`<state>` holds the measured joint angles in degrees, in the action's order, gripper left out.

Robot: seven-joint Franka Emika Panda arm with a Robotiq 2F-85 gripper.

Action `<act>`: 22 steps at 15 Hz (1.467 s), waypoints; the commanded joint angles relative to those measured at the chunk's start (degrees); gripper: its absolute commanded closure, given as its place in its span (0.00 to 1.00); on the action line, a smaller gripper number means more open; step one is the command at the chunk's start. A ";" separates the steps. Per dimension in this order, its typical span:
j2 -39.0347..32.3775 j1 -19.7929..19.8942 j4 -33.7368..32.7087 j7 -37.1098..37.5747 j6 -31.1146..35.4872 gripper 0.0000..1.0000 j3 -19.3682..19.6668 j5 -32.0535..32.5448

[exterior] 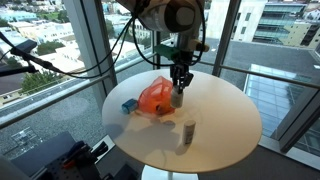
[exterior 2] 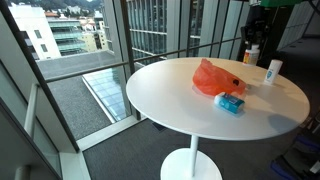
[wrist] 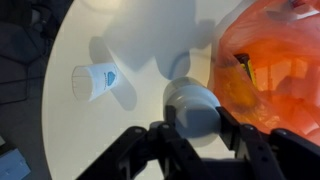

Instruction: Move the white and orange bottle from the plastic bag to the table

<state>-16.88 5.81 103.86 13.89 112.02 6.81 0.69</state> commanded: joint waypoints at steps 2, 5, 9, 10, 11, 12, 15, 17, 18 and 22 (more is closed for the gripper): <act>-0.69 1.65 2.82 -2.69 1.79 0.80 0.57 -2.41; -1.92 2.22 4.57 -3.75 5.30 0.80 0.87 -2.31; -3.64 2.40 6.27 -4.48 10.33 0.80 1.21 -1.85; -3.98 2.37 6.53 -4.46 11.15 0.80 1.29 -1.83; -4.39 2.41 6.63 -4.51 11.70 0.80 1.30 -1.96; -4.72 2.44 6.73 -4.59 12.14 0.80 1.28 -2.05; -4.84 2.48 6.95 -4.90 12.61 0.51 1.17 -2.26; -4.38 2.44 7.13 -5.08 12.61 0.26 1.10 -2.31; -3.97 2.44 7.19 -5.34 12.37 0.25 0.99 -2.44; -1.88 2.16 7.19 -7.08 10.16 0.00 0.17 -3.13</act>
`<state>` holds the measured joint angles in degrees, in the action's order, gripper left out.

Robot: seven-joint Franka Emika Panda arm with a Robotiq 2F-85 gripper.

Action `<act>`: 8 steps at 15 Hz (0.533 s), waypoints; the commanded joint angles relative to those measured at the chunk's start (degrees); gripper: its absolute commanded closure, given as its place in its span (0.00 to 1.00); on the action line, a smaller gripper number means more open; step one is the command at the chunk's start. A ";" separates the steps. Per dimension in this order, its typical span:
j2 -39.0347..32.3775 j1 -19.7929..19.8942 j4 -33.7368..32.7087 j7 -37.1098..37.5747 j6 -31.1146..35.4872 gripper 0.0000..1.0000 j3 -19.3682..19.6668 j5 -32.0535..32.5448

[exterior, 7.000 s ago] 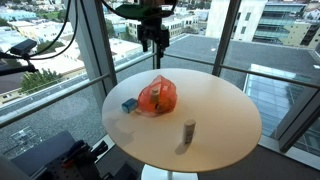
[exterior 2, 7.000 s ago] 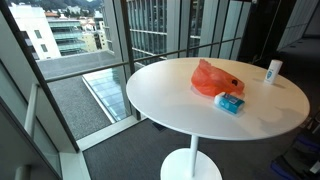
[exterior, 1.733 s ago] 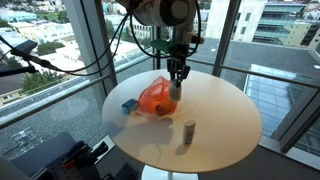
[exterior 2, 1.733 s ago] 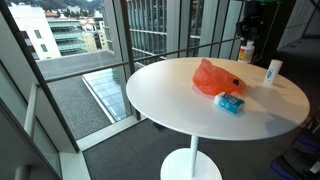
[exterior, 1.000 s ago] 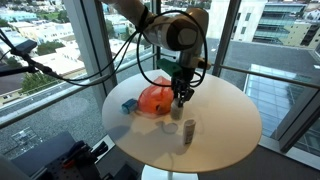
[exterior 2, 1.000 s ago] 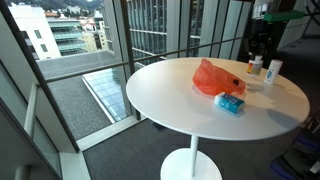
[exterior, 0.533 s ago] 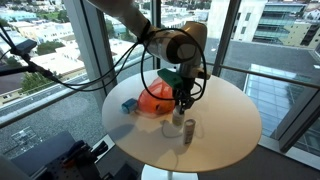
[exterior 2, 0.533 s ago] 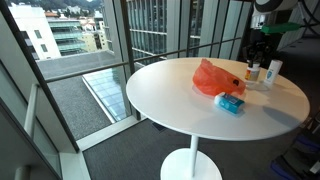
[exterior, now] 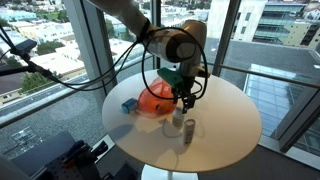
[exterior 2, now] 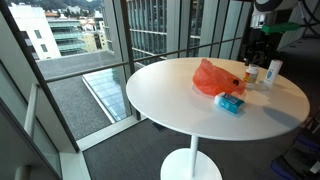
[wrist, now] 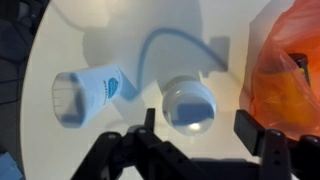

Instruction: Move the white and orange bottle from the plastic bag to the table

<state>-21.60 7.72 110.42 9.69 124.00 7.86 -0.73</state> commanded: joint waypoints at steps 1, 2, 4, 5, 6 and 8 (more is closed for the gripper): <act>3.36 0.06 0.48 -3.34 -2.46 0.00 -1.20 -1.94; 3.86 -0.08 0.24 -4.06 -3.43 0.00 -1.68 -2.44; 4.75 -0.88 -0.56 -4.63 -5.75 0.00 -2.57 -2.75; 5.18 -1.37 -1.06 -4.79 -7.11 0.00 -3.10 -2.80; 5.58 -1.99 -1.62 -4.66 -8.56 0.00 -3.56 -2.62; 6.32 -3.41 -2.79 -4.52 -12.01 0.00 -4.62 -2.06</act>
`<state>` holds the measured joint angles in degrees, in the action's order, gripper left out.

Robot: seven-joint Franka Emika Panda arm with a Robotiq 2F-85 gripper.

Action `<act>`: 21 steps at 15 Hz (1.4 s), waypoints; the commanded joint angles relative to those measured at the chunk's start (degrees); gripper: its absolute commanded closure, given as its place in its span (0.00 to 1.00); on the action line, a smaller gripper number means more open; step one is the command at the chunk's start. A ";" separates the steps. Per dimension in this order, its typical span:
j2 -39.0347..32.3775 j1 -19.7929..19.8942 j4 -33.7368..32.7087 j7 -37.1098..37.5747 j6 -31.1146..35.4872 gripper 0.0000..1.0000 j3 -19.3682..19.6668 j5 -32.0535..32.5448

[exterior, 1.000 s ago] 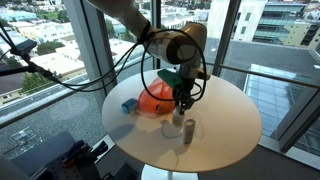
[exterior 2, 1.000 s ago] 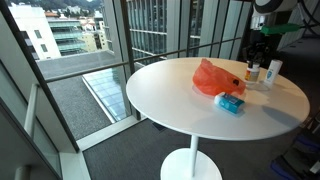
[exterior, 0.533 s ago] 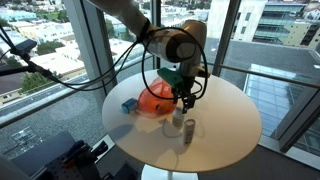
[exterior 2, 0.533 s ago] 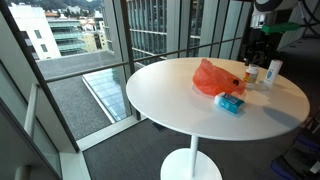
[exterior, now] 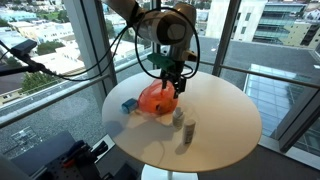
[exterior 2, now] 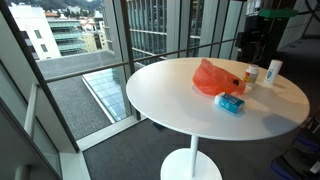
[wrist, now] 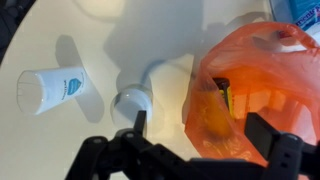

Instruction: Move the white and orange bottle from the plastic bag to the table

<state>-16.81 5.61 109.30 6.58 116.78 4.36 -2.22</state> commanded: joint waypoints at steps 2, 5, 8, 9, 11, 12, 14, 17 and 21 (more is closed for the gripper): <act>2.57 -3.00 -2.32 -0.82 -7.57 0.00 -1.99 0.41; 4.15 -5.35 -3.34 0.50 -11.66 0.00 -2.81 1.82; 7.16 -6.94 -3.02 0.71 -15.15 0.00 -3.46 3.53; 8.32 -7.27 -2.80 0.74 -16.03 0.00 -3.63 4.14; 11.09 -7.66 -2.26 0.83 -17.88 0.00 -3.83 5.30; 12.79 -7.64 -1.81 0.51 -18.50 0.00 -3.89 5.41; 15.58 -7.41 -1.53 -0.24 -19.60 0.00 -4.02 5.04; 19.48 -7.12 -0.93 -1.14 -20.06 0.00 -4.00 4.58; 23.60 -6.85 0.54 -2.17 -19.30 0.00 -3.88 4.16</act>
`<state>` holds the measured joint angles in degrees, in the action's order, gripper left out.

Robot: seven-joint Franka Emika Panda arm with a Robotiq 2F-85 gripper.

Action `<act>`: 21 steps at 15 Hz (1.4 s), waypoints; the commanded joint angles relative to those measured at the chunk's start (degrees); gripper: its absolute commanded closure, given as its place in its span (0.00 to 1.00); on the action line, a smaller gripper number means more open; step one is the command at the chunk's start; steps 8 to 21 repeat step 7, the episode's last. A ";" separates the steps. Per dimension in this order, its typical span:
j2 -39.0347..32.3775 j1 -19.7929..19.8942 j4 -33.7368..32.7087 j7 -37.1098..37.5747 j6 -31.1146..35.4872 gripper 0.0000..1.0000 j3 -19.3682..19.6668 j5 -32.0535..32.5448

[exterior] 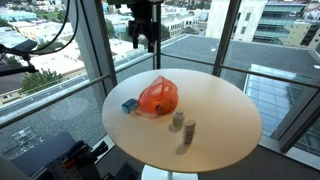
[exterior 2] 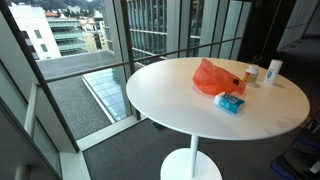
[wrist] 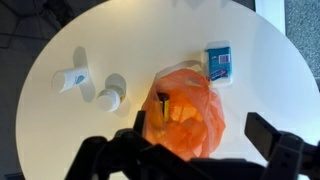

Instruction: Move the white and orange bottle from the plastic bag to the table

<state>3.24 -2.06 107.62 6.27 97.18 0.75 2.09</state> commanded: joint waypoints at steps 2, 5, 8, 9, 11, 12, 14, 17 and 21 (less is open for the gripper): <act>4.80 0.94 2.85 -1.98 0.83 0.00 -0.19 -0.35; 3.60 0.87 1.51 -0.45 0.14 0.00 -0.57 -0.07; 4.01 0.92 1.87 -0.59 0.23 0.00 -0.56 -0.08; 4.01 0.92 1.87 -0.59 0.23 0.00 -0.56 -0.08; 4.01 0.92 1.87 -0.59 0.23 0.00 -0.56 -0.08; 4.01 0.92 1.87 -0.59 0.23 0.00 -0.56 -0.08; 4.01 0.92 1.87 -0.59 0.23 0.00 -0.56 -0.08; 4.01 0.92 1.87 -0.59 0.23 0.00 -0.56 -0.08; 4.01 0.92 1.87 -0.59 0.23 0.00 -0.56 -0.08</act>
